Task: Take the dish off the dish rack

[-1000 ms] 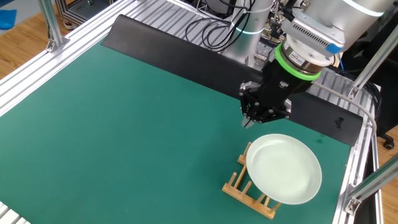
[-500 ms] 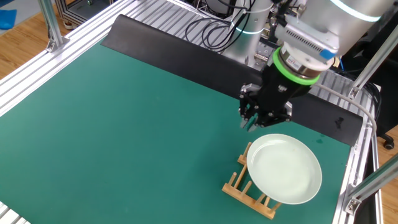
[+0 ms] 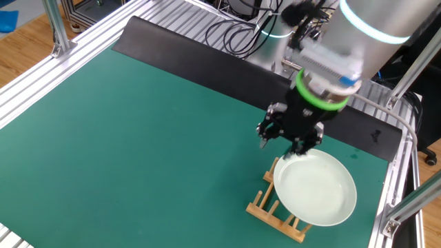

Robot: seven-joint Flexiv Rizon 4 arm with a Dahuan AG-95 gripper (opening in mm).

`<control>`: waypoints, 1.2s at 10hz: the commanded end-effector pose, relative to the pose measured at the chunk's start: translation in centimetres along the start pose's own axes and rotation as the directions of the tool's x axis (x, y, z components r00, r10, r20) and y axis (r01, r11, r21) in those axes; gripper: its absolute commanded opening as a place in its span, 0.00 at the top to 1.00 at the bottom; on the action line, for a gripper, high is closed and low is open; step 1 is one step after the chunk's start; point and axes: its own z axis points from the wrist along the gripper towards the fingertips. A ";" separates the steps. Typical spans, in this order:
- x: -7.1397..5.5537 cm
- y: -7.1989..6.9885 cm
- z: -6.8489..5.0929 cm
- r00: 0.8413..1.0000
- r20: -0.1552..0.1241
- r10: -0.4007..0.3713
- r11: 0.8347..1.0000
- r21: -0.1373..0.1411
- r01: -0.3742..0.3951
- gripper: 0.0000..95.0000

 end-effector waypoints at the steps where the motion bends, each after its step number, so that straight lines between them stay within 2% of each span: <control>1: -0.3 0.6 1.2 1.000 -0.009 -0.002 1.000 -0.015 0.002 0.20; 7: -1.3 1.8 4.7 0.999 -0.037 -0.028 0.999 -0.033 0.026 0.20; 8: -1.4 1.9 5.1 0.998 -0.048 -0.030 0.999 -0.039 0.028 0.20; 9: -1.5 1.9 5.6 0.998 -0.061 -0.034 0.998 -0.052 0.031 0.20; 11: -1.5 2.1 6.5 0.997 -0.068 -0.039 0.994 -0.103 0.032 0.20; 12: -1.5 2.2 6.7 0.997 -0.069 -0.039 0.993 -0.115 0.030 0.20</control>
